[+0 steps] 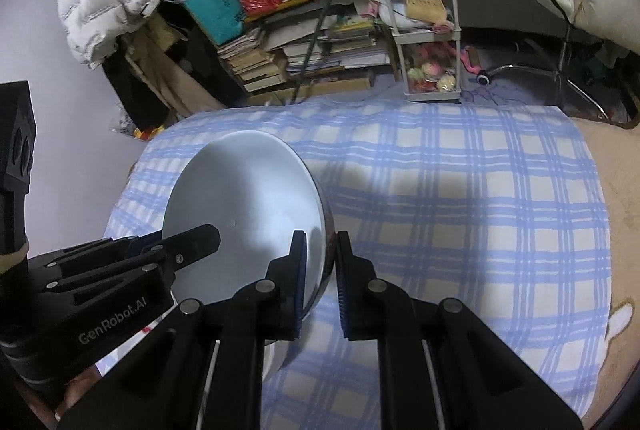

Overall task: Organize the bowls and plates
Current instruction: 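Carry both held bowls and lower them onto other bowls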

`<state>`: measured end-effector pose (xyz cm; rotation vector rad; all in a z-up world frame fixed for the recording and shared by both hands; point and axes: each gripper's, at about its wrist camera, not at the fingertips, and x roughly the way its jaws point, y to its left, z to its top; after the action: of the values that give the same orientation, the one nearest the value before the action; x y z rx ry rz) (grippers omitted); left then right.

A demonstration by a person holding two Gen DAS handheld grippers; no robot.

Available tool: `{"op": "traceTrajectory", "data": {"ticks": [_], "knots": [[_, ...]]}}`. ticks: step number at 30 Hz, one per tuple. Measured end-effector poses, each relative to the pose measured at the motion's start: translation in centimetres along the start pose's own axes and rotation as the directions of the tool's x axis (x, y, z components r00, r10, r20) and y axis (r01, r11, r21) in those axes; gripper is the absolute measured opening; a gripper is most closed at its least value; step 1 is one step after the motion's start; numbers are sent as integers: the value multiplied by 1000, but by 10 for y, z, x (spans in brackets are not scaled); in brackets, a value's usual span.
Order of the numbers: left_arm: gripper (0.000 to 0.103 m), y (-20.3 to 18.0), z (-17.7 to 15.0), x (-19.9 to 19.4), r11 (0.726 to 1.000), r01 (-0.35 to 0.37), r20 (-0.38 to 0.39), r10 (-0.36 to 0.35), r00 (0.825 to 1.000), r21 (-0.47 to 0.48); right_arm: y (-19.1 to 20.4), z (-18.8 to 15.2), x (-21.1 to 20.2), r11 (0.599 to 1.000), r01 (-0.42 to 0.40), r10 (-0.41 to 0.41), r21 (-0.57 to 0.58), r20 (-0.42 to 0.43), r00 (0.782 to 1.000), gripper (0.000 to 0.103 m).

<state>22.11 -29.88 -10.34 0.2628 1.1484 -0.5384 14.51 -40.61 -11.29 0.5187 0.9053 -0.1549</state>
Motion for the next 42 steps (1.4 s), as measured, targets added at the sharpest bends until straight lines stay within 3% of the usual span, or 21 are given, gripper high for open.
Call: {"op": "traceTrajectory", "data": {"ticks": [6,14,22,42], "knots": [[18,7,-25,-27,999,-53,16,53,998,2,24,-18,-12,998,-15,14,-58,-16,1000,15],[18,27,-52,-43,997,-59,13,60,998,-50,41,-40,-18,995,-61,57,-76,-58,997,15],[18,40,-76,-38,996,-32,-21,30,999,-86,50,-48,-17,994,-58,50,-98,-80,996,15],[18,63,-85,-9,992,-35,-101,23,995,-123,67,-61,33,982,-31,-8,-186,-209,978,15]]}}
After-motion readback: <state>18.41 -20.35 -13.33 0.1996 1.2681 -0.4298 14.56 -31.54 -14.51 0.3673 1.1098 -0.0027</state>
